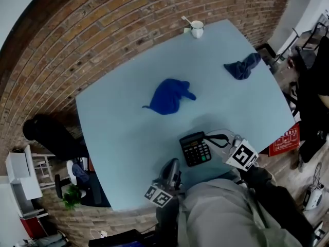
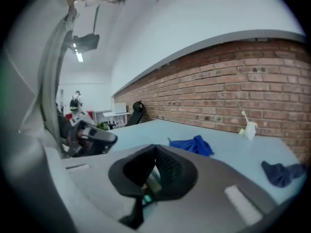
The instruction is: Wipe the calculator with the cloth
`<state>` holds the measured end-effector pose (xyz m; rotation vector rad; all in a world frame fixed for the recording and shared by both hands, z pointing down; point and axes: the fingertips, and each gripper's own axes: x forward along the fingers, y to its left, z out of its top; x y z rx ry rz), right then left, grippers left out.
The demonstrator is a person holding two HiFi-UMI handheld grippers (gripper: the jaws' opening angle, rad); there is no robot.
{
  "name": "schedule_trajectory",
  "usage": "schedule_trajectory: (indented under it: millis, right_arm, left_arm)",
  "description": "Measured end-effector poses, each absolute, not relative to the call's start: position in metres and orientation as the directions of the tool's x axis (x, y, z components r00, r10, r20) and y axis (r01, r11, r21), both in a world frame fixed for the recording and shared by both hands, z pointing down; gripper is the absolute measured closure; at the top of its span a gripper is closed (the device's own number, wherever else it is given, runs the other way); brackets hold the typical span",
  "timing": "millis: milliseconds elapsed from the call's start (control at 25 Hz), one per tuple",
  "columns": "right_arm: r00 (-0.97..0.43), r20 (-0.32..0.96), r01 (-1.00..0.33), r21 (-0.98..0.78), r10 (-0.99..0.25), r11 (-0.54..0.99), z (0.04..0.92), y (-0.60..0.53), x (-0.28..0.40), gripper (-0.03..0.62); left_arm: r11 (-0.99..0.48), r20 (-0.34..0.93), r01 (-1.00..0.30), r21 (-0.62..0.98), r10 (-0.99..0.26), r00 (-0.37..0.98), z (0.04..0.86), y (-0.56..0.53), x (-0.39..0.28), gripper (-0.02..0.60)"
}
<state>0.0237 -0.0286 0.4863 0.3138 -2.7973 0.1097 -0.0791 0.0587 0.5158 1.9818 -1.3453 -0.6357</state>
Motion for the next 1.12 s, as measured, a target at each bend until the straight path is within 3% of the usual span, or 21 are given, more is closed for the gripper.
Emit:
schedule_trajectory:
  millis: [120,360,520,880,960,1040,1120]
  right_arm:
    - [-0.899,0.334,-0.288,0.041,-0.285,0.957,0.485,-0.087,0.011,0.588]
    - [-0.877,0.358,-0.343,0.001,-0.320,0.939,0.493,-0.162,-0.031,0.423]
    - [-0.830,0.447,-0.374,-0.001,-0.334,0.927,0.529,-0.200,-0.064,0.369]
    - [-0.642,0.739,-0.278,0.026,-0.206,0.960,0.630,-0.257,-0.134,0.349]
    - [-0.624,0.762,-0.278,-0.011,-0.172,0.960,0.642,-0.262,-0.139,0.349]
    - [-0.642,0.749,-0.292,-0.043,-0.162,0.955,0.643,-0.264,-0.144,0.351]
    - [-0.659,0.739,-0.264,-0.052,-0.141,0.963,0.642,-0.258,-0.148,0.414]
  left_arm:
    - [-0.212,-0.002,-0.630,0.747,-0.948,0.317,0.521,0.061,-0.085,0.580]
    - [-0.115,0.053,-0.664,0.739,-0.972,0.227,0.525,0.050,-0.108,0.578]
    - [-0.085,0.063,-0.669,0.739,-0.979,0.194,0.524,0.037,-0.125,0.563]
    - [-0.122,0.166,-0.712,0.692,-0.932,0.321,0.555,-0.005,-0.129,0.455]
    - [-0.139,0.173,-0.708,0.692,-0.921,0.350,0.557,-0.013,-0.128,0.411]
    - [-0.157,0.180,-0.705,0.691,-0.908,0.378,0.560,-0.017,-0.127,0.408]
    - [-0.168,0.195,-0.701,0.693,-0.893,0.406,0.565,-0.020,-0.124,0.389]
